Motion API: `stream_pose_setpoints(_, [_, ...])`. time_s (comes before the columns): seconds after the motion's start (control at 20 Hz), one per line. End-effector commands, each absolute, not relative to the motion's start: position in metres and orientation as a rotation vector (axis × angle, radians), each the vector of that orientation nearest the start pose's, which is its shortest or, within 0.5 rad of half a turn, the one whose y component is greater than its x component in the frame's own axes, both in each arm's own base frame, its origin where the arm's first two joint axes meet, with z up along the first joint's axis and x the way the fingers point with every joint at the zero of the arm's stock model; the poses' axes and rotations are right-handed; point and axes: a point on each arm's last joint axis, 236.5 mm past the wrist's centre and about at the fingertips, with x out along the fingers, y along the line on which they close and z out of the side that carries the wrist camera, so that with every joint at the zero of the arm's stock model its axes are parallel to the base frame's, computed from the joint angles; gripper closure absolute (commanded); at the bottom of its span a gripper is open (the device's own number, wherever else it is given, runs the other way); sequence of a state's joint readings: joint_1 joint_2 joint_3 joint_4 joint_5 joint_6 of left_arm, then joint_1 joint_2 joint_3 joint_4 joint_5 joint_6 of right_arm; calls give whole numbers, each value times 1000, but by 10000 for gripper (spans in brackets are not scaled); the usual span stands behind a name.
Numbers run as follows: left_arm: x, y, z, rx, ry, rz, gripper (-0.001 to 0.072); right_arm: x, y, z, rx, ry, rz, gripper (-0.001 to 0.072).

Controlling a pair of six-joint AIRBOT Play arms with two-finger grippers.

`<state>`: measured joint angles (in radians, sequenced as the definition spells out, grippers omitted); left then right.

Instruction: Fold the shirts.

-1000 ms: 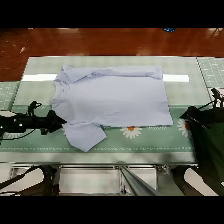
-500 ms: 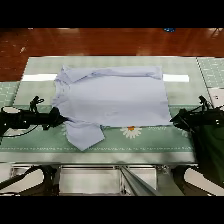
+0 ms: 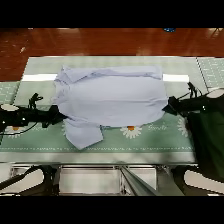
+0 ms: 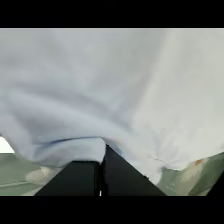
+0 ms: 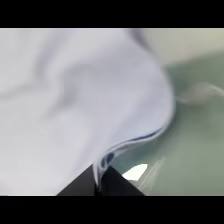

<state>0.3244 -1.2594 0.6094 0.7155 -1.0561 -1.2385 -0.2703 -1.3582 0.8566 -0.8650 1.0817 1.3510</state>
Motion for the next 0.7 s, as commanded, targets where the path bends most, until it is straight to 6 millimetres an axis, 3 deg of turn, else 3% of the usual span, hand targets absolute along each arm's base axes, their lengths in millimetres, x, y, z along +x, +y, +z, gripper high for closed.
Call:
stream_pose_setpoints(0.0, [337,-61,-17,-831,1239,-312,694,390,57,23,625,1214,335,689])
stream_pose_setpoints(0.05, [358,-58,23,-782,1143,-350,694,407,52,72,555,1103,352,689])
stream_pose_setpoints(0.1, [380,-55,76,-730,1011,-386,694,420,43,125,473,978,345,690])
stream_pose_setpoints(0.2, [402,-51,185,-603,758,-435,694,426,34,231,349,738,325,690])
stream_pose_setpoints(0.3, [396,-53,294,-453,523,-468,694,407,27,326,243,529,283,689])
stream_pose_setpoints(0.35, [385,-55,338,-391,427,-478,694,391,25,367,201,437,263,690])
stream_pose_setpoints(0.4, [370,-59,379,-337,335,-481,694,372,25,400,165,356,244,690])
stream_pose_setpoints(0.5, [339,-56,437,-269,209,-432,694,332,24,445,95,236,202,690])
stream_pose_setpoints(0.65, [288,-35,485,-107,79,-250,694,266,17,484,28,111,103,690])
